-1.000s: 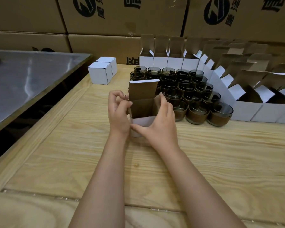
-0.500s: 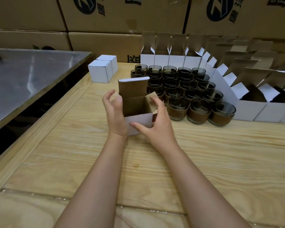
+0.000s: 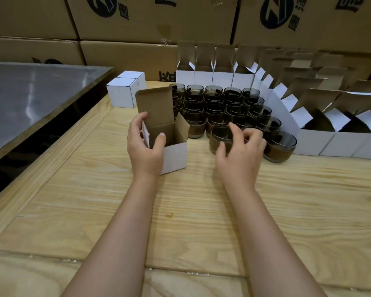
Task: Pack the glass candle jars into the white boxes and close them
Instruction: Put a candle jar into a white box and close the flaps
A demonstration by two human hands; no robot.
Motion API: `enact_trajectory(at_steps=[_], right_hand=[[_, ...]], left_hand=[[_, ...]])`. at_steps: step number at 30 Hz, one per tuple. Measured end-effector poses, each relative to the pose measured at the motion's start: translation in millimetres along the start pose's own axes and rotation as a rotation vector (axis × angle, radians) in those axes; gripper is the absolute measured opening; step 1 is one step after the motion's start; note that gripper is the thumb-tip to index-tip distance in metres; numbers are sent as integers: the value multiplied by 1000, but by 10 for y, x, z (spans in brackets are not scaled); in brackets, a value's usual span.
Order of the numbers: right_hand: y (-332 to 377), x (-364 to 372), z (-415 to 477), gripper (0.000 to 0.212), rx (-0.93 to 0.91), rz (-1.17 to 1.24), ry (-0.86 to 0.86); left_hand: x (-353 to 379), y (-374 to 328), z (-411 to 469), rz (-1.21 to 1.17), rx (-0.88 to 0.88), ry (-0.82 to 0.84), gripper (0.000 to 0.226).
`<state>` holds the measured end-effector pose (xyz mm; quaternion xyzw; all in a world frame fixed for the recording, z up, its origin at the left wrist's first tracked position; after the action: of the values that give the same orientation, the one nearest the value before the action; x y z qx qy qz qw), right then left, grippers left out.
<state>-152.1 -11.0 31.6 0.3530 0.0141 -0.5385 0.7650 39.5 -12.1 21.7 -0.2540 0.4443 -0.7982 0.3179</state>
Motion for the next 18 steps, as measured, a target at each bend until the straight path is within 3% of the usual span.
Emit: enact_trajectory(at_steps=[4, 10, 18], right_hand=[[-148, 57, 7, 33, 60, -177, 105], [-89, 68, -16, 19, 7, -47, 95], [-27, 86, -74, 6, 36, 222, 272]], left_hand=[[3, 9, 7, 10, -17, -3, 52], [9, 11, 9, 8, -13, -2, 52], [7, 6, 37, -62, -49, -7, 42]])
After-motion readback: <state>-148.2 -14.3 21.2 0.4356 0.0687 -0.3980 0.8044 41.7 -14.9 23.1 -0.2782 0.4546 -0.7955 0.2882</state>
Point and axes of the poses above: each hand's wrist, its own z-axis towards the middle knuckle, its own x-axis out of the palm, y = z × x, the point moved 3 cm from there along z, towards the middle knuckle, and after that the axes turned 15 degrees about -y, right-handed, at the moved point
